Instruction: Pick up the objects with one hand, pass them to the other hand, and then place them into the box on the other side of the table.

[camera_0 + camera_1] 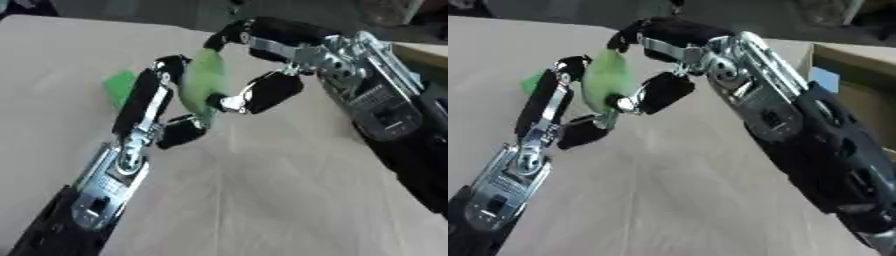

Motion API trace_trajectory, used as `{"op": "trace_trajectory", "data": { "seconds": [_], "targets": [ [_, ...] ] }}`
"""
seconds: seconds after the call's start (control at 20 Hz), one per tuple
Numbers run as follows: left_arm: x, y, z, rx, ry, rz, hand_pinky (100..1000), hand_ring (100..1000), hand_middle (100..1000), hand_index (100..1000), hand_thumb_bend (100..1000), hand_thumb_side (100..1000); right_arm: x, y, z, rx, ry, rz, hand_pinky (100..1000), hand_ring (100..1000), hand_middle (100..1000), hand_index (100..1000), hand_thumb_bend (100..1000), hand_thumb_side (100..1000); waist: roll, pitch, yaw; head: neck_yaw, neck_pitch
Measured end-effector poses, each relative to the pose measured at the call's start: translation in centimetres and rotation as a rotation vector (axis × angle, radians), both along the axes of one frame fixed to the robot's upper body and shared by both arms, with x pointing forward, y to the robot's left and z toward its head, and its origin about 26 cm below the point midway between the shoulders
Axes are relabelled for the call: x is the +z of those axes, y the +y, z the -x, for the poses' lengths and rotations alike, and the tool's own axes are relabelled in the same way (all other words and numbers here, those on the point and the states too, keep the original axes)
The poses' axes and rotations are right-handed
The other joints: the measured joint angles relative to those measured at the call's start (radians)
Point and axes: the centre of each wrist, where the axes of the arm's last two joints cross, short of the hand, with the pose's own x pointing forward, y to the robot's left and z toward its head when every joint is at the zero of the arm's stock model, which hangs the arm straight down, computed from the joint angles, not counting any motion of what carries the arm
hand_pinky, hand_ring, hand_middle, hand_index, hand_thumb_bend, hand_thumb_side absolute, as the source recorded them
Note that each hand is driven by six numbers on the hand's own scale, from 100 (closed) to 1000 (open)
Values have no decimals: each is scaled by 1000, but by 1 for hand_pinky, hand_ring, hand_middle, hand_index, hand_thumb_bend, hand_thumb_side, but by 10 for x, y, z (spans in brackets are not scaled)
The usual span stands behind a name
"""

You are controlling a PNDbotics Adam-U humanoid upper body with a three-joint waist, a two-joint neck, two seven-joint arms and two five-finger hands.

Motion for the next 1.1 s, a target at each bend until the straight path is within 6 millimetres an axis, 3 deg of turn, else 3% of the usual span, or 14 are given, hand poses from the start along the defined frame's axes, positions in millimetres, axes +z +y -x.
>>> {"op": "trace_trajectory", "data": {
  "seconds": [0.4,0.6,0.85,1.1],
  "targets": [
    [0,-1,0,6,-18,-16,590,571,518,545,100,178,-3,1,-3,1,34,41,888,904,762,850,327,499,-2,0,5,0,8],
    [0,-2,0,7,-24,-21,589,571,518,545,100,181,-2,2,-4,6,49,41,890,880,725,817,275,415,-2,0,5,0,8],
    [0,-2,0,6,-26,-20,589,570,518,547,100,183,-3,2,-4,10,92,-15,893,834,650,766,138,274,-2,0,5,0,8],
    [3,-2,0,5,-33,-17,591,571,522,563,100,161,-4,1,-5,7,153,-104,889,809,587,716,100,253,-1,1,2,-3,8]
  ]
}}
